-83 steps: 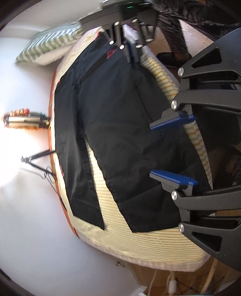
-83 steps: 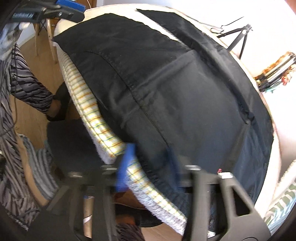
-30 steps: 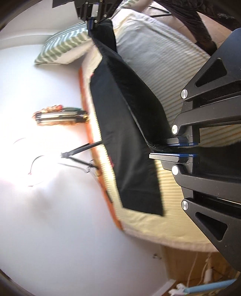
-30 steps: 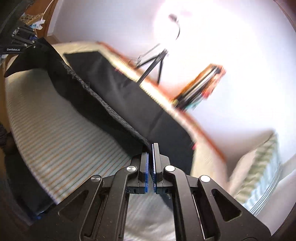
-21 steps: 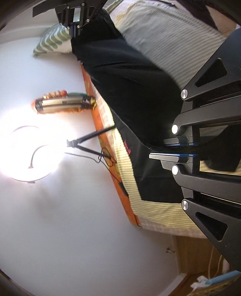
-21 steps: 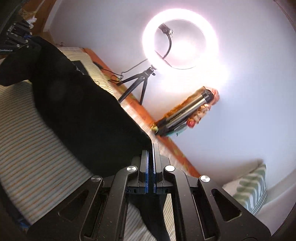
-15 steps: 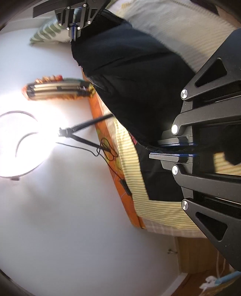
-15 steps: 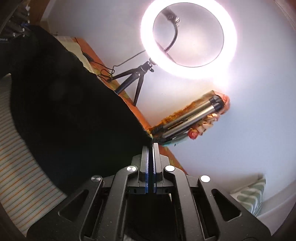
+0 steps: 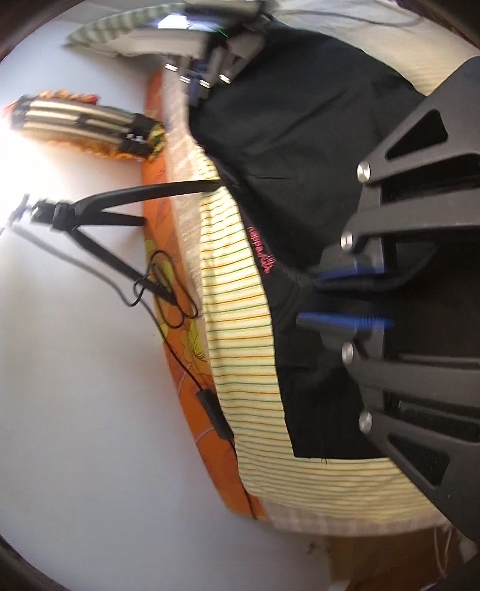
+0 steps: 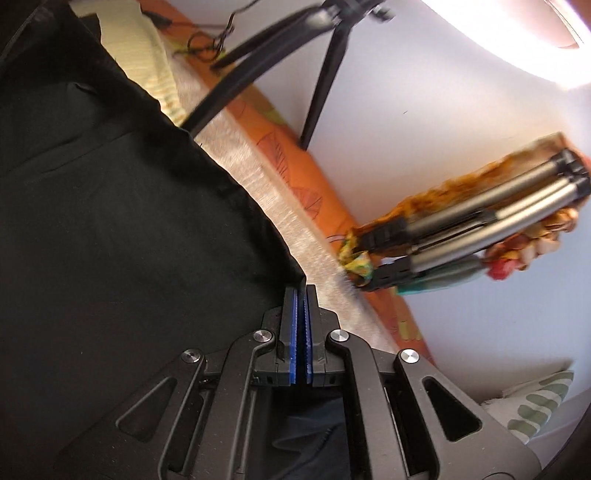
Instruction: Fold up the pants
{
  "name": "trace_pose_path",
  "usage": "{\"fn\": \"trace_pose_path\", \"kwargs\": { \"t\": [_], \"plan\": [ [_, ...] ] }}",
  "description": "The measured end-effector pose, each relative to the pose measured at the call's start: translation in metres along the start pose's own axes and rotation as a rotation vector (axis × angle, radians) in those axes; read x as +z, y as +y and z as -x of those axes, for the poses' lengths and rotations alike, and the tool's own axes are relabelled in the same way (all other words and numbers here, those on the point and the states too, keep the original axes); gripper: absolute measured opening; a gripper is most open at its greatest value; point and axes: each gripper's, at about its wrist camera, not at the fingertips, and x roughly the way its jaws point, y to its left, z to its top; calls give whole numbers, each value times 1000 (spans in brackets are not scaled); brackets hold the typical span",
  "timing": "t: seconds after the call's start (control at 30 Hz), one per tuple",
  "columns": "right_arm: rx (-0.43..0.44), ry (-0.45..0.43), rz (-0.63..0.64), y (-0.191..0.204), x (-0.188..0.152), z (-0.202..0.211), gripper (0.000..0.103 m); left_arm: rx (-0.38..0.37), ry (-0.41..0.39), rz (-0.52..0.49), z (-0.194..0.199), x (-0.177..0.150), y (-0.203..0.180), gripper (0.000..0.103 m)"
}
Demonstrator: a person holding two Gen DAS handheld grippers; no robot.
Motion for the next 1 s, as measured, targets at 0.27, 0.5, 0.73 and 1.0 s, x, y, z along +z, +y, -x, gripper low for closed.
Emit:
{"fn": "trace_pose_path", "kwargs": {
  "t": [0.27, 0.5, 0.73, 1.0],
  "plan": [
    [4, 38, -1, 11, -1, -19, 2, 111, -48, 77, 30, 9, 57, 42],
    [20, 50, -30, 5, 0, -13, 2, 122, -79, 187, 77, -29, 97, 41],
    [41, 52, -64, -3, -2, -7, 2, 142, -4, 148, 65, -78, 80, 41],
    [117, -36, -275, -37, -35, 61, 55, 64, -35, -2, 59, -79, 12, 41]
  ]
}}
